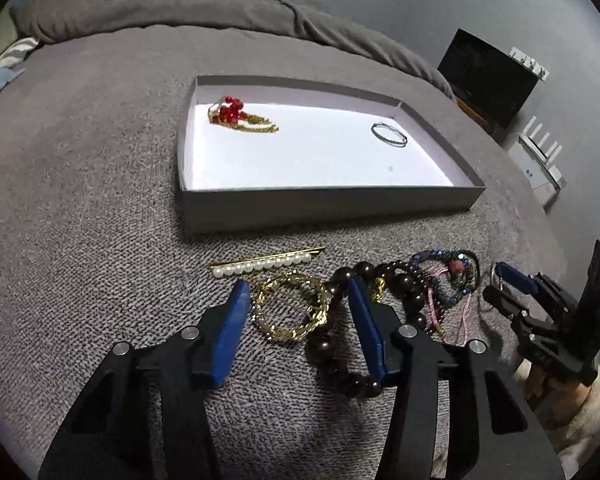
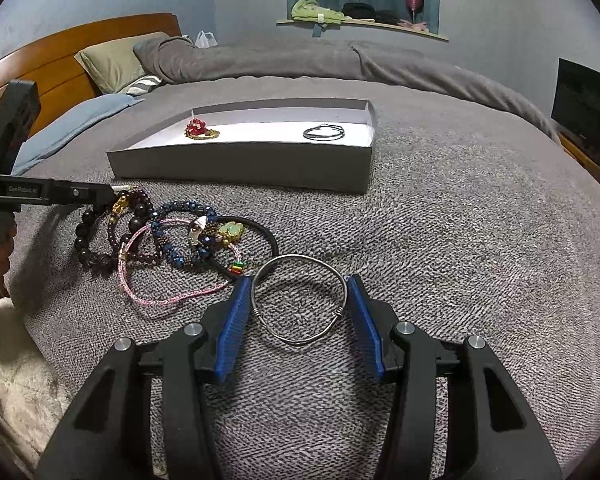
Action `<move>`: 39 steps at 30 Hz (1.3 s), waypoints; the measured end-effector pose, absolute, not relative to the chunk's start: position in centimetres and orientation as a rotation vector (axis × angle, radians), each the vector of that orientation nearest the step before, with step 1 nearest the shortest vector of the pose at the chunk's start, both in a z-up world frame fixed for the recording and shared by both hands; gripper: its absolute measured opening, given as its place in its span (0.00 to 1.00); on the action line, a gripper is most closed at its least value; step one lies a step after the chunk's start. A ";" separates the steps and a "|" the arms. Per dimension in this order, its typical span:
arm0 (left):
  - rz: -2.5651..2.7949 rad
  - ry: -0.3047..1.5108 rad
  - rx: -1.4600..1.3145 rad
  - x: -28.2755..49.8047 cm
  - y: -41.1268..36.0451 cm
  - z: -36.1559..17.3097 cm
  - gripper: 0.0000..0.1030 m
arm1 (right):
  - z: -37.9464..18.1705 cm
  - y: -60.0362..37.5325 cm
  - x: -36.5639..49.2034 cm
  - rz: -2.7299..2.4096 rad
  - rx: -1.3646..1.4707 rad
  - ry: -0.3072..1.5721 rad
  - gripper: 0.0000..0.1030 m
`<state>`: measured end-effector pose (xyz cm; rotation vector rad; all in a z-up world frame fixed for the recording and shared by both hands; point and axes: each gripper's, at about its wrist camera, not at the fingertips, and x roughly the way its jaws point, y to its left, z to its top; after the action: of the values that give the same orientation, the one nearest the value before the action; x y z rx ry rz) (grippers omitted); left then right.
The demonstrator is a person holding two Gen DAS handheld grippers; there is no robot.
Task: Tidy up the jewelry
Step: 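Grasp a silver hoop with right tool while left tool grasps the gold wreath brooch, then carry both pieces into the white box and open both tools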
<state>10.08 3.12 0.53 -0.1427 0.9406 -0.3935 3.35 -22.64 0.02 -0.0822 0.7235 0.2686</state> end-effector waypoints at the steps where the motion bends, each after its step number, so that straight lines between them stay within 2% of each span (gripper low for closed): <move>1: -0.391 0.940 -0.142 10.1 3.2 0.5 0.49 | 0.0 -22.6 3.4 0.268 -0.083 0.723 0.48; 4: -0.393 0.934 -0.147 9.9 3.2 0.6 0.41 | 0.1 -22.5 3.4 0.269 -0.086 0.719 0.48; 16: -0.319 0.763 0.027 8.6 2.6 4.7 0.41 | 2.5 -21.7 4.0 0.291 -0.086 0.673 0.48; 25: -0.285 0.724 0.081 13.7 1.9 6.9 0.41 | 6.6 -20.8 9.3 0.274 -0.087 0.616 0.48; 34: -0.253 0.798 0.099 19.2 0.8 5.0 0.41 | 5.4 -21.0 16.9 0.267 0.009 0.755 0.48; 39: -0.244 0.847 0.096 21.4 0.9 3.5 0.41 | 3.7 -20.0 19.5 0.249 -0.026 0.829 0.48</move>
<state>21.40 0.88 3.53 0.0961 0.8467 -0.2443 19.54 -20.04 3.69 -0.0262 0.8293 0.2489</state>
